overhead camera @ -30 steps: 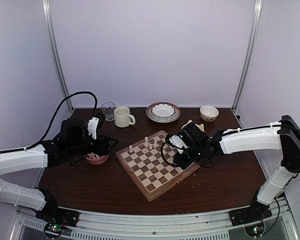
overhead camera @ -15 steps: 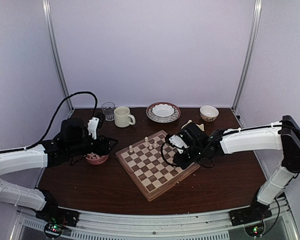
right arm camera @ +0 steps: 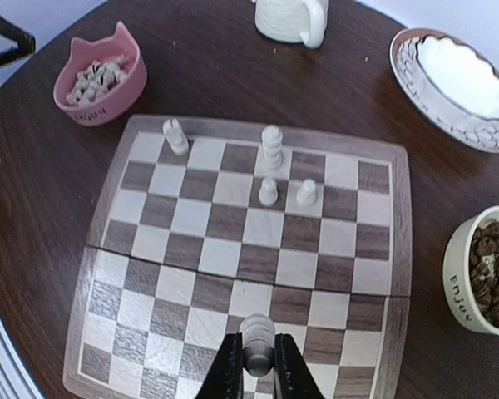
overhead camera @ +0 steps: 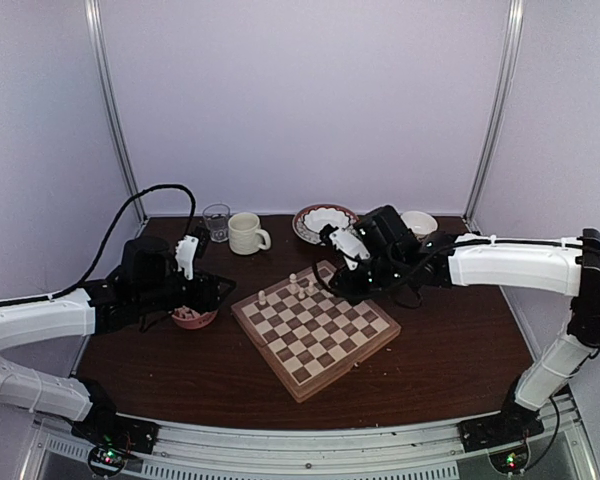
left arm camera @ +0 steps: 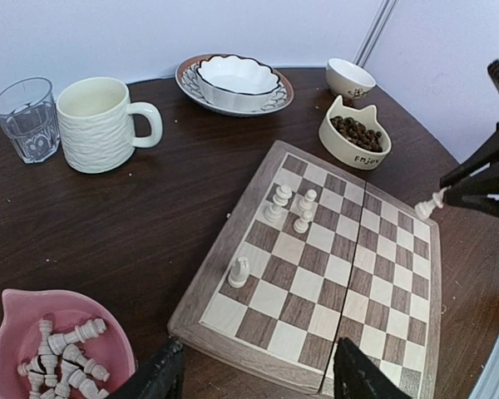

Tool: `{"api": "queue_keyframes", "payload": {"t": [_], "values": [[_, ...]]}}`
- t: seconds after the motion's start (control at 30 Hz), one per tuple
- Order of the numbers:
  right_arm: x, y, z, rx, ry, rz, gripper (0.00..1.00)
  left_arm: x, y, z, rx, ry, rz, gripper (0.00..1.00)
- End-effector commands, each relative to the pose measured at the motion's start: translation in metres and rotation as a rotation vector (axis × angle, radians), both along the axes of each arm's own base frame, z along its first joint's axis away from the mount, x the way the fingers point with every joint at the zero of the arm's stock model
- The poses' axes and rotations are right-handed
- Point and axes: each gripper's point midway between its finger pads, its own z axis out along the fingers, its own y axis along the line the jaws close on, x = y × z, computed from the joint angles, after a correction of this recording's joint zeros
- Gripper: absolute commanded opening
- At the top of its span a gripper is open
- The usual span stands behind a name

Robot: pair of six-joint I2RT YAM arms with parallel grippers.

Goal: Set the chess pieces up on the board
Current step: Place the bishop on c1.

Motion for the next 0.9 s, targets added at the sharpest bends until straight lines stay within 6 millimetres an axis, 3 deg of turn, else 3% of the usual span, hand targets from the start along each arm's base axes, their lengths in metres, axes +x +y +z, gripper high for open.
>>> {"api": "queue_keyframes", "payload": {"t": [0.0, 0.13, 0.43, 0.87], "values": [[0.030, 0.009, 0.030, 0.021, -0.071, -0.052, 0.04, 0.009, -0.001, 0.019, -0.019, -0.053, 0.014, 0.62], [0.052, 0.025, 0.036, 0.026, -0.065, -0.064, 0.04, 0.010, -0.001, 0.019, -0.017, -0.053, 0.014, 0.62], [0.092, 0.049, 0.015, 0.008, -0.031, -0.072, 0.04, 0.010, -0.001, 0.017, -0.010, -0.052, 0.015, 0.62], [0.123, 0.054, -0.018, -0.056, -0.024, -0.080, 0.04, 0.011, -0.002, 0.015, -0.005, -0.046, 0.013, 0.62]]}}
